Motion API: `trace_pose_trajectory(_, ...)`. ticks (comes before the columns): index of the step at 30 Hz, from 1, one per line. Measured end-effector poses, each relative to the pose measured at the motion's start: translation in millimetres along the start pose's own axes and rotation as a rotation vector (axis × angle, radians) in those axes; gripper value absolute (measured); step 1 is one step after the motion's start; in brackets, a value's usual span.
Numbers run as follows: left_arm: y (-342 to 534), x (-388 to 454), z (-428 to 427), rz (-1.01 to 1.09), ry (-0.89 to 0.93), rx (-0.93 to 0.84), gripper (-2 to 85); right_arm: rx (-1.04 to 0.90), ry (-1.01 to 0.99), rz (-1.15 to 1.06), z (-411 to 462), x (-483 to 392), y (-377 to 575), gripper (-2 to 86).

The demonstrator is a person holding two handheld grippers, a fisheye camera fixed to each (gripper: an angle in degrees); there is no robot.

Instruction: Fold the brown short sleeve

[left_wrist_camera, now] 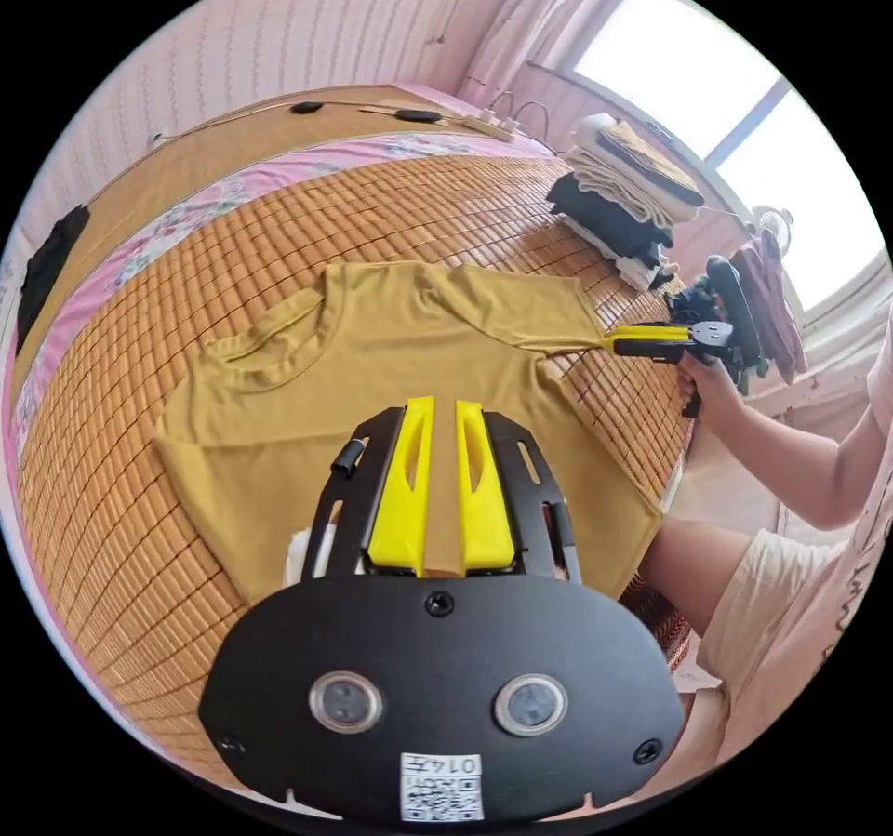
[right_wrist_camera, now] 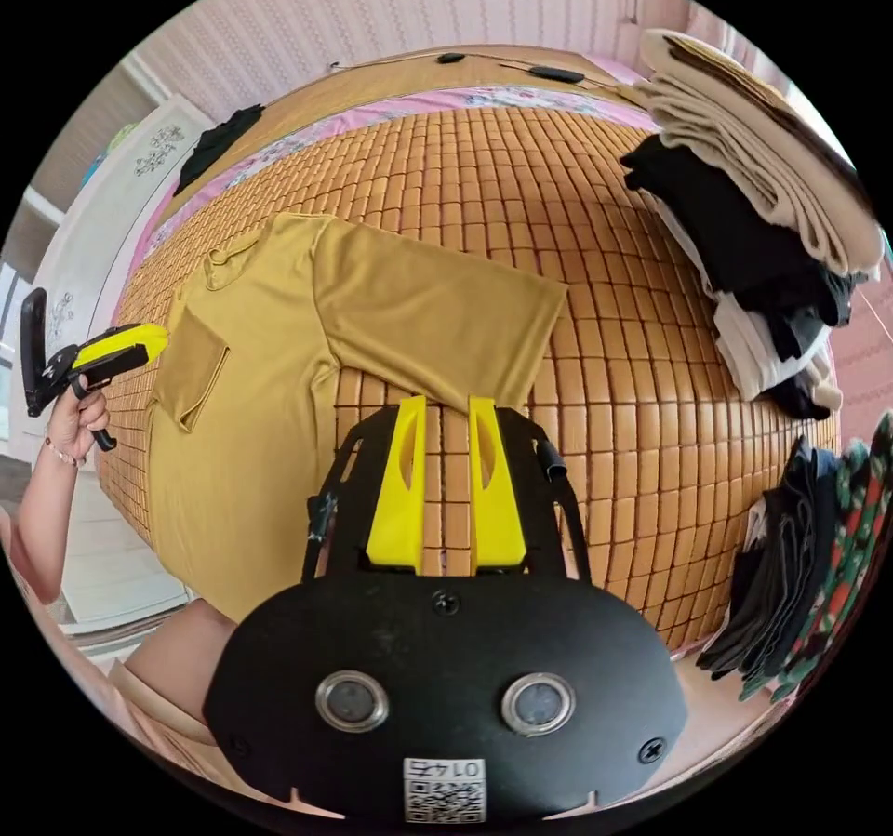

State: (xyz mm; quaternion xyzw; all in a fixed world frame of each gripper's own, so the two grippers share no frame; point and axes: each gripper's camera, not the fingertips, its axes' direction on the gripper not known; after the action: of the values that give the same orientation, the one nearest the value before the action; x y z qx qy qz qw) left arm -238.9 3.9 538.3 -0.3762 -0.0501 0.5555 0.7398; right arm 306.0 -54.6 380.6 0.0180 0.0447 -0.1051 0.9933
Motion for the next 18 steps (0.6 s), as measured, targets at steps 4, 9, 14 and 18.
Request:
trace_pose_trajectory(4, -81, 50, 52, 0.187, 0.098, -0.009, 4.5, 0.045, -0.045, 0.136, 6, 34, 21, 8.0)
trace_pose_trajectory(9, -151, 101, 105, 0.323, 0.121, -0.090, 6.3, 0.056, -0.135, 0.195, 18, 58, 32, 4.7)
trace_pose_trajectory(14, -183, 132, 148, 0.435, 0.033, -0.165, 7.0, 0.074, -0.206, 0.213, 24, 78, 43, 2.8)
trace_pose_trajectory(18, -186, 132, 166, 0.429, 0.024, -0.235, 4.3, 0.090, -0.244, 0.225, 29, 90, 51, 1.8)
